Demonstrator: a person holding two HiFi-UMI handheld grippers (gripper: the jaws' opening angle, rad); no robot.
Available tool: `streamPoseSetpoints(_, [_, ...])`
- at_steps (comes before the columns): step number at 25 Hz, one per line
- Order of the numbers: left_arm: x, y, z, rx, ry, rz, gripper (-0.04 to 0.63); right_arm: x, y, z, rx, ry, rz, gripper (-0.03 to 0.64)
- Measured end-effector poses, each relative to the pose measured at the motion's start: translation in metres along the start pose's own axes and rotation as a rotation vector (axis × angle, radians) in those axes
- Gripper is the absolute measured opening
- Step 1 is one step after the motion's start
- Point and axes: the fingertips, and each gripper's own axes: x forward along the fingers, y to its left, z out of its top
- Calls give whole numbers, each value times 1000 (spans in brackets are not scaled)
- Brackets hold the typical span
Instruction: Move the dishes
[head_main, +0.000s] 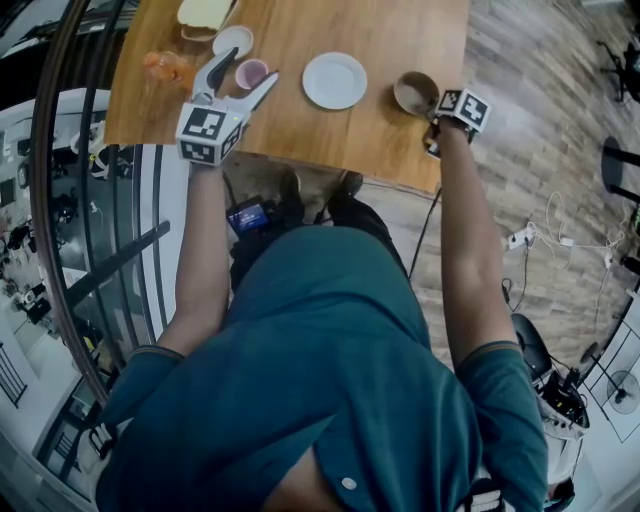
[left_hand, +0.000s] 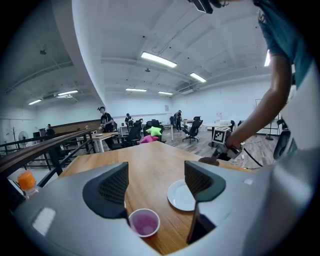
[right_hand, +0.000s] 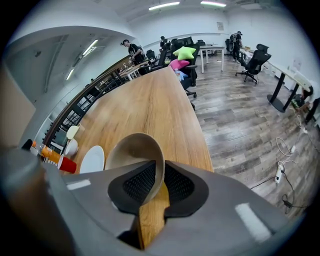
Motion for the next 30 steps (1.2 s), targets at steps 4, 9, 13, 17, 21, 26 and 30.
streamPoseSetpoints(4, [-6, 2, 5, 6, -16, -7, 348, -10, 5, 3, -12, -22, -11, 58])
streamPoseSetpoints(9, [-6, 4, 20, 19, -34, -22, 348, -27, 10, 19, -24, -72, -21, 81])
streamPoseSetpoints(13, [-16, 8, 30, 30, -56, -31, 348, -44, 21, 26, -32, -125, -29, 92])
streamPoseSetpoints(17, [-30, 11, 42, 42, -88, -38, 348, -70, 43, 34, -52, -197, -11, 94])
streamPoseSetpoints(21, [-30, 13, 57, 53, -115, -47, 348, -95, 63, 55, -84, -278, 15, 94])
streamPoseSetpoints(26, [-29, 7, 79, 65, -144, -64, 348, -139, 100, 85, -133, -400, 88, 94])
streamPoseSetpoints(30, [-35, 4, 93, 67, -171, -75, 348, -182, 146, 104, -196, -524, 181, 94])
